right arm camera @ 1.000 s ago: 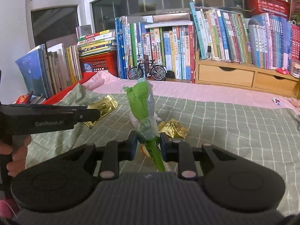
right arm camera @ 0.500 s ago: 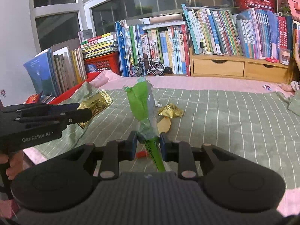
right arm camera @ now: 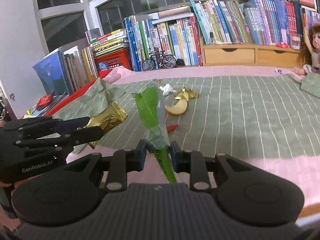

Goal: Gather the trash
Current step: 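Lift both held items and lower them past the bed edge toward the dark bag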

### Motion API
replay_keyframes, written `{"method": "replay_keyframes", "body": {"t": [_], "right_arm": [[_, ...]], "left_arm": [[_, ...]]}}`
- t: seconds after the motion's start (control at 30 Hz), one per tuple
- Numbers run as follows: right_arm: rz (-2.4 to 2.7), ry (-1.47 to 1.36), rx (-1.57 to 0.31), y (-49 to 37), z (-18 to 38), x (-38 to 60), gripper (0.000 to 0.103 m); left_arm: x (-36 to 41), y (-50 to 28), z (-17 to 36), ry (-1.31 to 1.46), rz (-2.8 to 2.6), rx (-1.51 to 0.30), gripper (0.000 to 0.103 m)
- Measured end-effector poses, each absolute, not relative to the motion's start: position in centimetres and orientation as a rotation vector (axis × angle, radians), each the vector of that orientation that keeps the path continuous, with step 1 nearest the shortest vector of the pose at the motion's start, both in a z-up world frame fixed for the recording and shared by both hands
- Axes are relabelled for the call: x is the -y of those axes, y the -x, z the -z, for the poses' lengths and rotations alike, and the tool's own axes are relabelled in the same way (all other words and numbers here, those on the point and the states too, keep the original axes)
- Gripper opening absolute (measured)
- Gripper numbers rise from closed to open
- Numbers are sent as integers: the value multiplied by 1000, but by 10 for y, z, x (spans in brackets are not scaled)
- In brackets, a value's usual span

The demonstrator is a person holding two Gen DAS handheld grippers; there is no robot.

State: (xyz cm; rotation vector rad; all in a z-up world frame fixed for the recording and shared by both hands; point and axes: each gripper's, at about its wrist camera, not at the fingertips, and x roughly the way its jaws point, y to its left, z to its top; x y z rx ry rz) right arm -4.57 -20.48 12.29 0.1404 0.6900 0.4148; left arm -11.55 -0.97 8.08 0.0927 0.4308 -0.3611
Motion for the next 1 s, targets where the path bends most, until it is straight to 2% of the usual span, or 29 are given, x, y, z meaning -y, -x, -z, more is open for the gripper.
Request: {"method": "replay_keyframes", "body": {"t": [0.23,0.57,1.0], "right_arm": [[-413,-176,-740,78,-112,212,31],[-397,-234,-894,119,-82,221,31],[-350,-234,-1139,132,-20,217,31]], "left_arm": [[7,152,-74,-62,405,-473,27],[-2,185,-53,0,459,-621,27],[-1,179,18,24,424,-871,27]]}}
